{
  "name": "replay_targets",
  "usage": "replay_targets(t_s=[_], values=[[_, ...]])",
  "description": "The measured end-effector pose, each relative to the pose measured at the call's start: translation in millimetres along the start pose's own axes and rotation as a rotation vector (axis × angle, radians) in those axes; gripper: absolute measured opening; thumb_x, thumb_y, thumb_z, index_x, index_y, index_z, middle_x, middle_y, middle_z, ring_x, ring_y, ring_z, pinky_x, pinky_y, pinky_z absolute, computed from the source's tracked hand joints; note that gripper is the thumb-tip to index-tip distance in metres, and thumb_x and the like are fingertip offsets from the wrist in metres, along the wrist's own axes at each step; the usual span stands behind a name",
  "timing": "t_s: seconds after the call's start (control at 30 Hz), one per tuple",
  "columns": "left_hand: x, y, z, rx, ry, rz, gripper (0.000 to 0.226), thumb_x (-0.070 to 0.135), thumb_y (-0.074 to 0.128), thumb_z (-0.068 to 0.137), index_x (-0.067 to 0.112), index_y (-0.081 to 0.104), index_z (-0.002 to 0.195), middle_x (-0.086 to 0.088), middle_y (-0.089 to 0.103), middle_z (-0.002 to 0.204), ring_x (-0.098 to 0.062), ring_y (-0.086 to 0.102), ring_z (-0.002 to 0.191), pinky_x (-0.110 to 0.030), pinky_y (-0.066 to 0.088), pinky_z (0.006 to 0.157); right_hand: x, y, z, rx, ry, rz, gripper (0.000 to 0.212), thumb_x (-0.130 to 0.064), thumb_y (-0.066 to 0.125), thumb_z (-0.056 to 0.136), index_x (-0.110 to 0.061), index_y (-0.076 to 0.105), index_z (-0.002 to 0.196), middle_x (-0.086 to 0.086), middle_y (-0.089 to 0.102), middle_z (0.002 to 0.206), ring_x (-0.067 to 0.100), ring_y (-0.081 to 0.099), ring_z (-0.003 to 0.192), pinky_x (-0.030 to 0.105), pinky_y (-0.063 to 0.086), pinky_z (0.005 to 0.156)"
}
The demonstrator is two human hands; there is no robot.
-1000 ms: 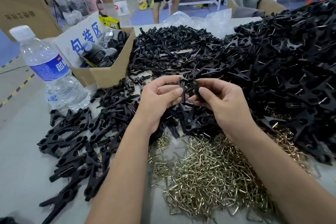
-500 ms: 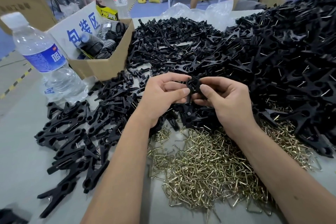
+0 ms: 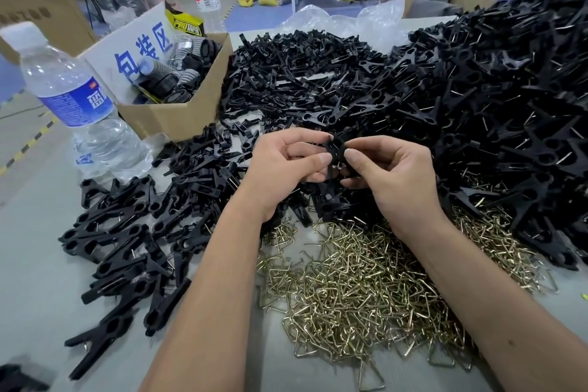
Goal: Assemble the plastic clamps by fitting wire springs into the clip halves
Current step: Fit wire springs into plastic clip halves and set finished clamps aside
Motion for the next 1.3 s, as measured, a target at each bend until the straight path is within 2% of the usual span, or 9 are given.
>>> replay_targets(t_s=[0.2,0.33,0.47,0.6,0.8,0.93,1.1,1.2,1.3], values=[[1,-1,-1,-0.061,0.013,-0.012,0.029,-0.002,0.080,0.085,0.016,0.077,0.107,-0.007,0.078,0.092,-0.018,0.075,0.075,-0.025,0.060,0.069,-3,3,0,-0.052,0.027,0.045,0.009,-0.008,0.079,0.090,-0.016,0.083,0.088,0.009,0.078,0.080,0.020,0.074,0.072,0.025,0.060,0.065],[4,3,-4,-0.213,0.023,-0.030,0.047,0.002,0.081,0.084,0.019,0.073,0.126,-0.006,0.076,0.104,-0.025,0.076,0.085,-0.028,0.062,0.072,-8,8,3,-0.185,0.053,-0.009,0.004,-0.012,0.080,0.089,-0.014,0.083,0.090,0.011,0.078,0.079,0.016,0.072,0.071,0.021,0.057,0.063],[7,-1,-5,-0.208,0.044,0.012,0.032,0.003,0.086,0.075,0.019,0.082,0.103,0.001,0.075,0.095,-0.022,0.077,0.083,-0.026,0.063,0.069,-12,13,4,-0.267,0.088,-0.070,0.004,-0.013,0.080,0.088,-0.012,0.081,0.092,0.011,0.078,0.083,0.018,0.074,0.073,0.022,0.057,0.062],[14,-23,-3,-0.085,0.099,-0.037,0.026,0.002,0.086,0.071,0.010,0.076,0.093,-0.009,0.075,0.092,-0.026,0.077,0.080,-0.028,0.062,0.072,-41,3,8,-0.141,-0.126,-0.450,0.011,-0.023,0.081,0.090,-0.019,0.073,0.097,-0.002,0.075,0.085,0.015,0.072,0.078,0.026,0.057,0.064],[16,-46,2,0.116,0.181,-0.031,0.020,0.004,0.085,0.074,0.017,0.075,0.086,-0.009,0.074,0.090,-0.027,0.074,0.080,-0.037,0.064,0.081,-36,74,-34,-0.866,-0.189,-1.180,0.017,-0.041,0.085,0.082,-0.037,0.078,0.097,-0.021,0.062,0.090,-0.001,0.060,0.087,0.022,0.052,0.079],[15,-50,3,0.154,0.195,-0.013,0.020,0.007,0.086,0.074,0.018,0.074,0.086,-0.007,0.074,0.090,-0.022,0.072,0.076,-0.034,0.062,0.078,-28,94,-43,-0.906,-0.204,-1.417,0.009,-0.028,0.080,0.088,-0.023,0.075,0.082,-0.009,0.054,0.101,0.017,0.062,0.097,0.040,0.058,0.081],[17,-49,2,0.132,0.222,-0.001,0.029,0.003,0.089,0.071,0.015,0.068,0.088,0.007,0.076,0.087,-0.006,0.070,0.072,-0.020,0.058,0.070,-34,79,-29,-0.763,-0.199,-1.098,0.019,-0.016,0.074,0.091,-0.029,0.074,0.077,-0.015,0.059,0.092,0.005,0.059,0.088,0.027,0.052,0.078],[16,-50,2,0.134,0.213,-0.018,0.031,0.004,0.089,0.069,0.013,0.067,0.088,0.006,0.076,0.086,-0.005,0.071,0.073,-0.020,0.057,0.070,-38,53,-12,-0.490,-0.137,-0.681,0.012,-0.021,0.073,0.095,-0.026,0.074,0.084,-0.013,0.070,0.078,0.001,0.064,0.067,0.014,0.047,0.059],[12,-53,3,0.141,0.194,-0.025,0.027,0.005,0.089,0.070,0.016,0.072,0.089,-0.003,0.077,0.090,-0.015,0.073,0.077,-0.027,0.059,0.075,-25,21,4,-0.223,-0.015,-0.312,0.011,-0.011,0.069,0.099,-0.016,0.075,0.090,0.003,0.074,0.073,0.013,0.062,0.055,0.021,0.048,0.047]])
Point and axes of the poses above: each hand's wrist, its own z-axis towards the middle knuckle, its own y-axis out of the palm, x = y × z, the point moved 9 cm from there along z, towards the middle knuckle
